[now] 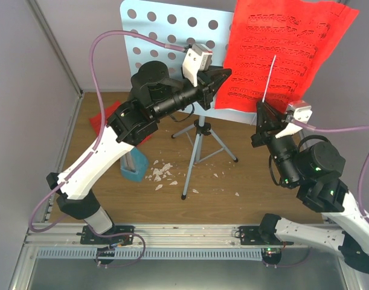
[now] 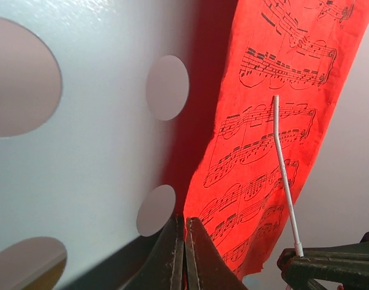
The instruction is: Pack up the instrument practice props
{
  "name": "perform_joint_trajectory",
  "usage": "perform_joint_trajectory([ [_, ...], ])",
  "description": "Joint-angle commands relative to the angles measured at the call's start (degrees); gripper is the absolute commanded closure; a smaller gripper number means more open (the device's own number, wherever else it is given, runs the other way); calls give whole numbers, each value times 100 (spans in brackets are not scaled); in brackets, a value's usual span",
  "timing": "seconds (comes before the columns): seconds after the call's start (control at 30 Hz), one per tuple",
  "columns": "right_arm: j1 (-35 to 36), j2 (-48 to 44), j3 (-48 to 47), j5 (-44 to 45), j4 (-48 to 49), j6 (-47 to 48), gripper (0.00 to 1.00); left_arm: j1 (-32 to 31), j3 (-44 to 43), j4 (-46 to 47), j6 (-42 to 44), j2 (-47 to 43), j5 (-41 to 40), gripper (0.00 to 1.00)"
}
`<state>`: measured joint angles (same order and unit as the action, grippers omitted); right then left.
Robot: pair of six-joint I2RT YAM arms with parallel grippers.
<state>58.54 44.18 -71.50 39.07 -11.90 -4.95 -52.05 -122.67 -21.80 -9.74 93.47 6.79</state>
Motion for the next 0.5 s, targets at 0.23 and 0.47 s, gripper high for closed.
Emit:
perform_joint_trajectory([
  [0.23, 34, 77, -4, 110, -21, -167, 100, 413, 252, 46, -145, -966, 152, 100],
  [0.47, 35, 140, 27, 58, 0, -217, 99, 1020, 339, -294, -257, -1289, 580, 100],
])
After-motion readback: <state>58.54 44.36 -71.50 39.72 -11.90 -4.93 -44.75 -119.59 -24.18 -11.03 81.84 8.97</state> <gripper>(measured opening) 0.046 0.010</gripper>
